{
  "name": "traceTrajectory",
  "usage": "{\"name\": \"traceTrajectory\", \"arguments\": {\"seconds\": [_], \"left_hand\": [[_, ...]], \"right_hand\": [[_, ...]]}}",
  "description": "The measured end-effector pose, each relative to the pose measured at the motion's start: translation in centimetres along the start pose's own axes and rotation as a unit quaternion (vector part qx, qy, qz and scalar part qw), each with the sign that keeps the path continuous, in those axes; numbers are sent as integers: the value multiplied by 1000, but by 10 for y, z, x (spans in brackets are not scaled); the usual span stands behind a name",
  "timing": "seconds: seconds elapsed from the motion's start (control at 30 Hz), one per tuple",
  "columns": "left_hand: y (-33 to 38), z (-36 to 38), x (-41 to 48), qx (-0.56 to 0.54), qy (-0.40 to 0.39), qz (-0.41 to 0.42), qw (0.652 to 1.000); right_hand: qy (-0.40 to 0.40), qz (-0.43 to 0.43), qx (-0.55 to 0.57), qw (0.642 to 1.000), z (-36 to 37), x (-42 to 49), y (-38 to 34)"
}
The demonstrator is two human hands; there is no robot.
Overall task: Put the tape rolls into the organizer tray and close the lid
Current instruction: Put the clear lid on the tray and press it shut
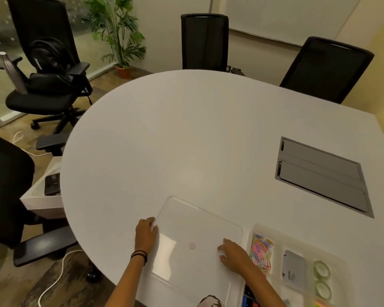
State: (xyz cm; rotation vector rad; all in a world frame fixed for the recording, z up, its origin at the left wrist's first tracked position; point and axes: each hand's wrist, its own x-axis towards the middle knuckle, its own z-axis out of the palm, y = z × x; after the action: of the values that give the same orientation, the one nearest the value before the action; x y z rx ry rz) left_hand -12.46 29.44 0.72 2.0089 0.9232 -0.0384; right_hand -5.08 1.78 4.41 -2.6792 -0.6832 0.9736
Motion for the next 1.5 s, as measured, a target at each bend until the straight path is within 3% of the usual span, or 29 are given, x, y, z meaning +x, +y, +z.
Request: {"name": "traceTrajectory", "arguments": {"seconds": [0.1, 0.43, 0.6, 0.7, 0.87, 1.03, 1.17, 1.33, 1.43, 1.5], "left_hand": [[3, 4, -2, -10, 13, -36, 999], [8, -17, -10, -122, -48, -4, 991], [39, -46, -23, -237, -81, 25, 968], [76, -68, -35, -261, -67, 81, 960], [142, -95, -71, -275, -9, 194, 942], [181, -89, -106, -222, 36, 306, 925], [194, -65, -129, -114, 92, 439, 887], [208, -30, -157, 17, 177, 549, 817], [218, -13, -174, 63, 113, 587, 799], [223, -4, -182, 101, 53, 599, 793]], "right_hand": [[-16, 10, -10, 1000, -1, 0, -3], [-21, 33, -35, 999, -3, -10, -19], [9, 21, 6, 1000, -25, -12, -28], [69, -20, 91, 993, -49, -17, -42], [150, -76, 354, 920, -101, -46, -86], [168, -116, 568, 797, -137, -86, -120], [190, -147, 632, 737, -157, -113, -125], [262, -106, 634, 720, -163, -133, -107], [336, -88, 659, 667, -156, -137, -87], [372, -84, 654, 654, -152, -144, -68]]}}
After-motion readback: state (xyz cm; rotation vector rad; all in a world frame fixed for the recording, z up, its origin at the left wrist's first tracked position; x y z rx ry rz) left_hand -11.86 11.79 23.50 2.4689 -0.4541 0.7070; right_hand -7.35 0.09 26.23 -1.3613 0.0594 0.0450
